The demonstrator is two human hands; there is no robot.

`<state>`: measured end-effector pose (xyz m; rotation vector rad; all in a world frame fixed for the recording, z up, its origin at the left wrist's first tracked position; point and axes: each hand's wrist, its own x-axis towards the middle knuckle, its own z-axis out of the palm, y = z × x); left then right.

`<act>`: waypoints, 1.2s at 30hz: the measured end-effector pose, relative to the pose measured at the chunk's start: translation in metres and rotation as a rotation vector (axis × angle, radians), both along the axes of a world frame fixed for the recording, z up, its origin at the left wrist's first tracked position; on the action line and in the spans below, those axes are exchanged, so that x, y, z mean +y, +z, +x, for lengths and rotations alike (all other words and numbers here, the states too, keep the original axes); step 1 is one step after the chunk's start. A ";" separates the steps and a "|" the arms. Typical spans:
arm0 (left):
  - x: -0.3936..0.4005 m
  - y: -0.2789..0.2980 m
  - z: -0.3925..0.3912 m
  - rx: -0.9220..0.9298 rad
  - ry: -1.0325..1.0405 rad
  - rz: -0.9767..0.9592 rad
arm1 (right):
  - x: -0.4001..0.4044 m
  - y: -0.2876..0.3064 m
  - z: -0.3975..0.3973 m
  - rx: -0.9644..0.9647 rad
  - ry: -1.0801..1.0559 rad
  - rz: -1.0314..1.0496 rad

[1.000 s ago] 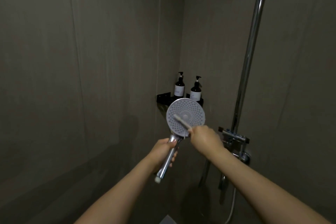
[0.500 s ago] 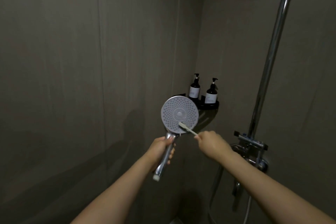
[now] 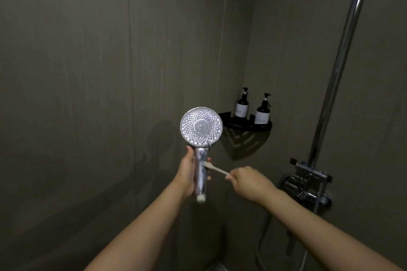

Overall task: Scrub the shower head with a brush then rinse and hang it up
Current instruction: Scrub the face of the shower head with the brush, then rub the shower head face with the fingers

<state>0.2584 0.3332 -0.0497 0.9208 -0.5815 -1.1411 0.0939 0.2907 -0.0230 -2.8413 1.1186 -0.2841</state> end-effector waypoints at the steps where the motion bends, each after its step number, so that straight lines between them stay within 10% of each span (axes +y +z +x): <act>1: 0.000 0.002 0.001 0.011 -0.018 -0.008 | 0.002 0.000 0.000 0.044 0.050 0.035; 28: -0.025 0.011 -0.025 -0.067 -0.027 0.015 | -0.022 -0.007 -0.055 0.294 0.149 -0.198; 36: -0.044 0.018 -0.080 -0.215 -0.283 0.107 | -0.065 -0.023 -0.104 -0.778 -0.410 0.497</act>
